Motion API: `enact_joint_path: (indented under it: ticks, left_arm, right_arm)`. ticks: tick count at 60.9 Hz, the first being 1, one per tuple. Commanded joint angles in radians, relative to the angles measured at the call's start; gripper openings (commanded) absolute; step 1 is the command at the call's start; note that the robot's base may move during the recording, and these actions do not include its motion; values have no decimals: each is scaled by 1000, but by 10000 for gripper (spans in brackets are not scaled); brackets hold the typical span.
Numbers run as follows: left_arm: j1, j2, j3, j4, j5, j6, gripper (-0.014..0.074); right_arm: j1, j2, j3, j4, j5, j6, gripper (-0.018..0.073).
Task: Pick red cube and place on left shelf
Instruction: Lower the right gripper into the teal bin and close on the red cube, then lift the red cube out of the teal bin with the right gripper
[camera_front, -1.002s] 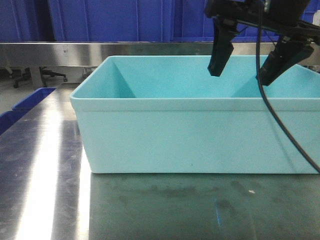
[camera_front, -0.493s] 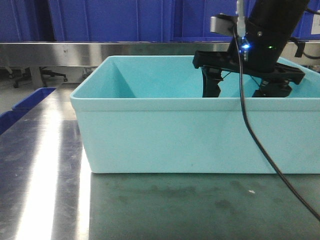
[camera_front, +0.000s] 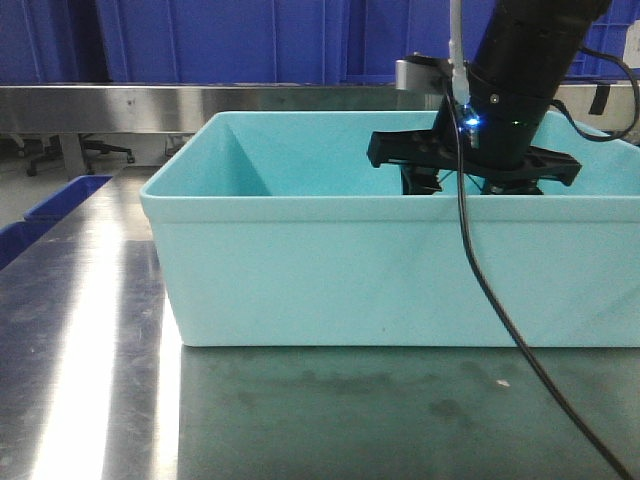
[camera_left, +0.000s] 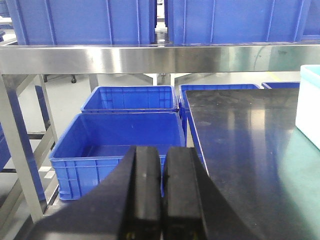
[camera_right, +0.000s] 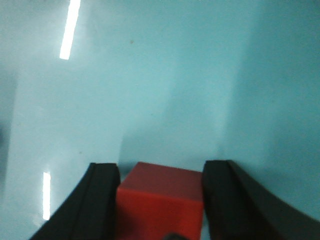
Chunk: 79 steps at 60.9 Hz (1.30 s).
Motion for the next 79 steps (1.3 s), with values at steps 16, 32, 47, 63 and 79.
enact_joint_path:
  ticks: [16,32,47,63,79]
  left_arm:
    - [-1,-17,23,-5,-86,-1,102]
    - [-1,-17,23,-5,-86,-1,102]
    - [-1,-17,23,-5,-86,-1,102]
    - [-1,-17,23,-5,-86,-1,102]
    - [-1,-17,23,-5,-86,-1,102]
  right_arm:
    - [-1,-71,-155,4,105,-11,174]
    - [-1,-255,-178,4,65,-54,174]
    - [-1,-517,-78,3,6,-173,174]
    - [-1,-833,243,3,-138,-214,174]
    - [-1,-1113,538,3,-288,-218,174]
